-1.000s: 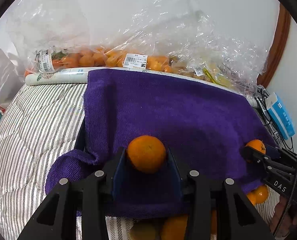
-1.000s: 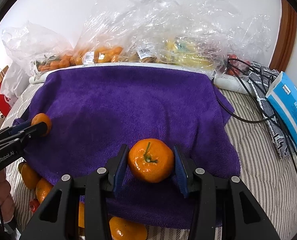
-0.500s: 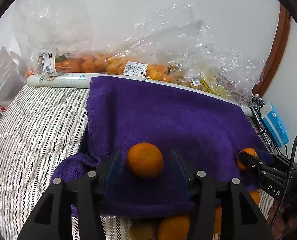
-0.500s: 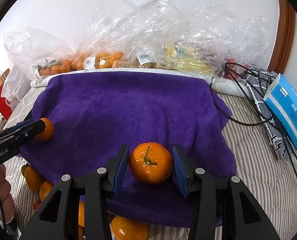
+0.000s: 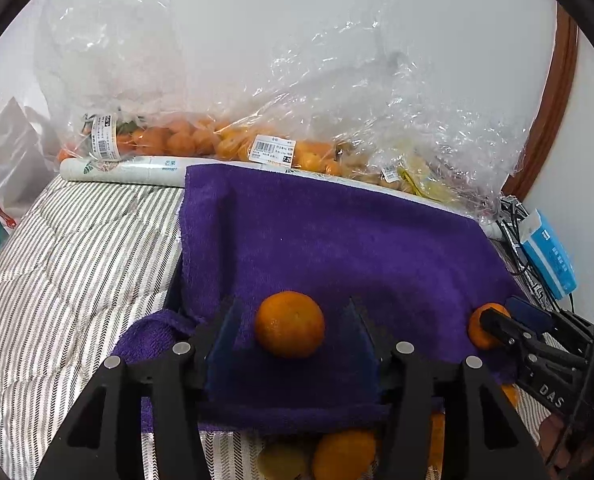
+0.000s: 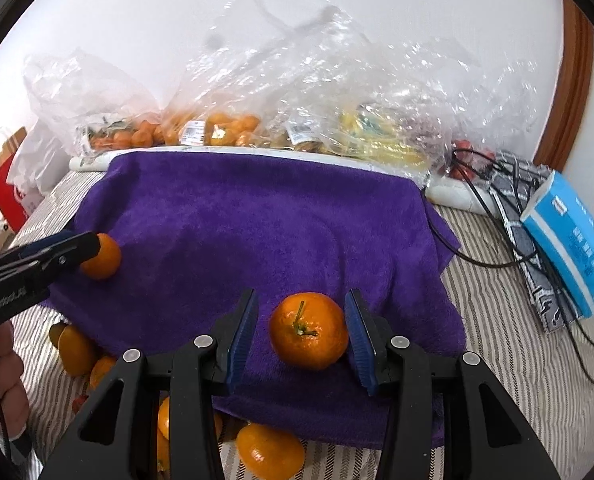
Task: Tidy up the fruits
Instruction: 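Lower and release tangerine onto towel with right tool while left releases orange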
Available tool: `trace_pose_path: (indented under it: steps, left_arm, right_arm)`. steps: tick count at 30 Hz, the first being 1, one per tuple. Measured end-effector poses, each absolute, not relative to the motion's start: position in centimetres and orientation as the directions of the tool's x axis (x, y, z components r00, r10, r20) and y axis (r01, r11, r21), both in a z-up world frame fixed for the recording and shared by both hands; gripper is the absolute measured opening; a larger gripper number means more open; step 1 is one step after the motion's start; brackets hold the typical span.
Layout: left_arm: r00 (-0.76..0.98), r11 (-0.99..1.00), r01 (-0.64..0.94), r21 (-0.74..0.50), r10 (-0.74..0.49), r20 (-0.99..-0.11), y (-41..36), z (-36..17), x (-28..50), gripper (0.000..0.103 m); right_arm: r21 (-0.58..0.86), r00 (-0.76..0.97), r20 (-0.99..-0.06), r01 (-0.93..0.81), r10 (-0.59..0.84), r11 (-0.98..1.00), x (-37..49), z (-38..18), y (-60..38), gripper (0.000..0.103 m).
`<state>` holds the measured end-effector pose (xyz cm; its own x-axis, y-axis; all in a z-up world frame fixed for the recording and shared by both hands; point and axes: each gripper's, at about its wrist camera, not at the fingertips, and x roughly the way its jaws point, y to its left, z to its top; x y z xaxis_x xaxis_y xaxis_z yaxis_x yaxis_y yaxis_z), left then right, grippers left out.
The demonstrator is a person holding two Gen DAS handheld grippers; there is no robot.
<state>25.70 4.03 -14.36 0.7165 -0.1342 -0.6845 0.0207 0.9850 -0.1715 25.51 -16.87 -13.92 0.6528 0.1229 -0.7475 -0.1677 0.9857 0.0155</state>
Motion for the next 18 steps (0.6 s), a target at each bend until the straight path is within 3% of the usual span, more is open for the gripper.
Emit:
trace_pose_path:
  steps: [18]
  left_arm:
    - [0.754, 0.991, -0.006, -0.137, -0.085, -0.651, 4.6, -14.0, 23.0, 0.055]
  right_arm:
    - [0.036, 0.684, -0.699, -0.261, 0.211, 0.965, 21.9, -12.3, -15.5, 0.045]
